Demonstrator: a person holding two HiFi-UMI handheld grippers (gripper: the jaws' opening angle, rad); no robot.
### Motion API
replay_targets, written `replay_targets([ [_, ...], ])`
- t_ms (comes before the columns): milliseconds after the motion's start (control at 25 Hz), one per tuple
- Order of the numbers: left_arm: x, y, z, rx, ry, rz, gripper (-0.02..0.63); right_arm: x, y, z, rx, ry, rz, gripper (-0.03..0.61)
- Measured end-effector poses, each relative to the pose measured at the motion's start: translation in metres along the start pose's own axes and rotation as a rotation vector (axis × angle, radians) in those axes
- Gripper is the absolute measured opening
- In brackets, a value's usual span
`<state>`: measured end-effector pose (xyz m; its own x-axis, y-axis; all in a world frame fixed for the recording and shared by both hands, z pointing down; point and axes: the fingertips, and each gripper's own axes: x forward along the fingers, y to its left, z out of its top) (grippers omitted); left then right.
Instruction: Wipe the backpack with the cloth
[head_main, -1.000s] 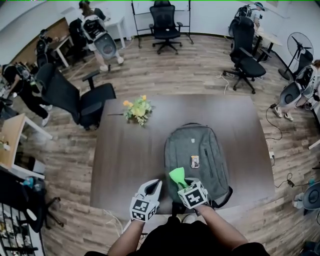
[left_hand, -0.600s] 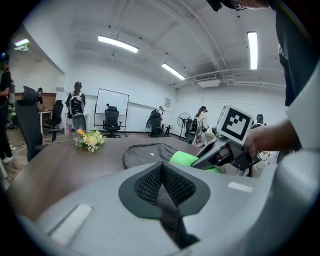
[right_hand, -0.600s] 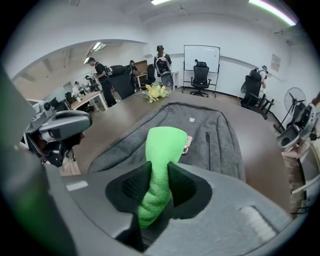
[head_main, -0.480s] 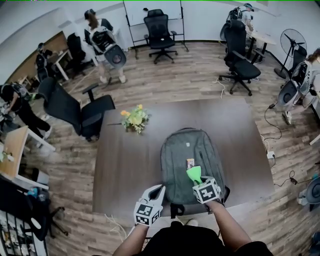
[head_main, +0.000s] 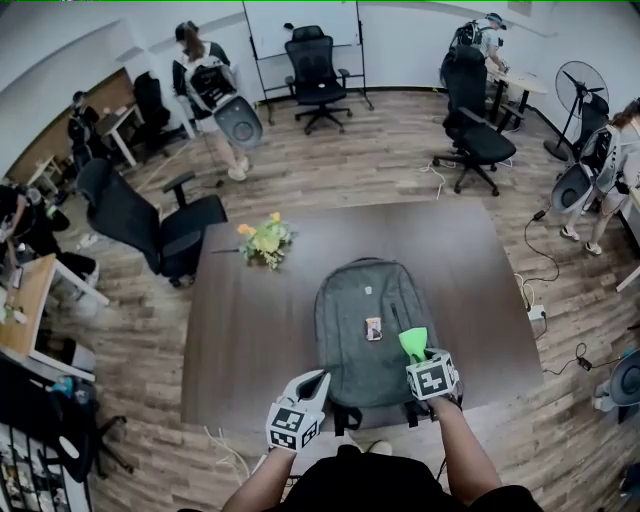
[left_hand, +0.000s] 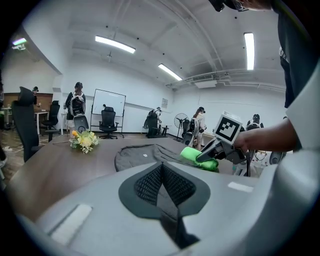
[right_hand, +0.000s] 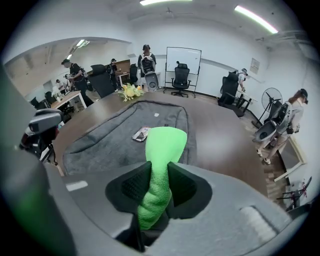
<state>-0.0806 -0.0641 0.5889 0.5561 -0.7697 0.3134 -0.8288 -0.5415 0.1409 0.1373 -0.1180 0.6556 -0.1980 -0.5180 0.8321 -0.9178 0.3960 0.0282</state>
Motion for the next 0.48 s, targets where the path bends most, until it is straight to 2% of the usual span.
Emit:
replay_targets([
  [240,-0.003,-0.004,-0.002,0.009,0.007,0.005,0.020,-0.004,-0.019,0.003,-0.059,-0.052,-0.065,0.103],
  [360,-0.003,-0.009,-0.001,0.029,0.011,-0.008,0.020,-0.006,-0.022,-0.008,-0.005,-0.031,-0.056,0.103],
  [480,-0.003,-0.009,0.007,0.046,0.006,-0.009,0.020,-0.015,-0.023,0.010,-0.030,-0.108,-0.054,0.103],
])
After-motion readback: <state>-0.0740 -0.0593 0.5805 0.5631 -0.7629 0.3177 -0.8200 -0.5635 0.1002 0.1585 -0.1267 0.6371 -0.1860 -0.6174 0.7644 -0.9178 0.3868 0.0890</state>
